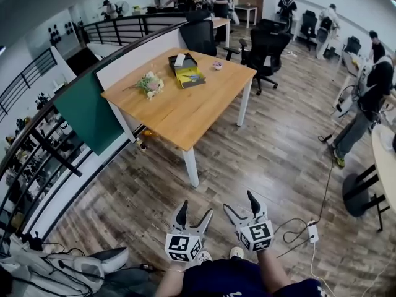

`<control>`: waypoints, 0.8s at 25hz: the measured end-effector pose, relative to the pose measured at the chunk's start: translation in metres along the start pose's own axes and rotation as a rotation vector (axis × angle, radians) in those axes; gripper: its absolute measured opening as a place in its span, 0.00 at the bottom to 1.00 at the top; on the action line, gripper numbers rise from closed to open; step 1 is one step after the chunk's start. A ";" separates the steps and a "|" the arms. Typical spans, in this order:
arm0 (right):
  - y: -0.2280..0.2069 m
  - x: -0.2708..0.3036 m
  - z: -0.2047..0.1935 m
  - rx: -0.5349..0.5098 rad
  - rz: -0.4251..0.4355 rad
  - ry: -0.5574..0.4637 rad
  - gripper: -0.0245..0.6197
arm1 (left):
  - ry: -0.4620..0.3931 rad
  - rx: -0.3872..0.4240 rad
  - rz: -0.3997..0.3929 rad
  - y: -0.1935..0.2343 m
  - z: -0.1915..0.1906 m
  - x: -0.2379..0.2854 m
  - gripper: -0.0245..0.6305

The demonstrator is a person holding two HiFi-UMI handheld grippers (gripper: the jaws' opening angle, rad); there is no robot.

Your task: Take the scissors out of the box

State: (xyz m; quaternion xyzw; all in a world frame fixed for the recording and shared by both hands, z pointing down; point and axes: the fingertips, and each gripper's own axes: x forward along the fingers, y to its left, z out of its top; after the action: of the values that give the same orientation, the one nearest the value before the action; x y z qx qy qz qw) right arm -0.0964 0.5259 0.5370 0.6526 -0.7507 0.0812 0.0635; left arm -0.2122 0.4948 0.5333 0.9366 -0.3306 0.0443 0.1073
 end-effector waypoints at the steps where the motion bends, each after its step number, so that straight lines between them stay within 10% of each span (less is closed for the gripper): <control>1: 0.001 0.001 0.002 -0.004 -0.007 -0.003 0.64 | -0.002 0.010 -0.007 0.002 0.002 0.000 0.58; 20: 0.008 0.039 -0.020 0.030 -0.048 0.034 0.69 | 0.079 -0.008 -0.015 0.042 -0.024 0.016 0.58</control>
State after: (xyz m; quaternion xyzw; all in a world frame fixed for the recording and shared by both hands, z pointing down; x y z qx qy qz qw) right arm -0.1101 0.4929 0.5638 0.6698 -0.7324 0.1019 0.0684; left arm -0.2265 0.4590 0.5659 0.9361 -0.3192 0.0792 0.1245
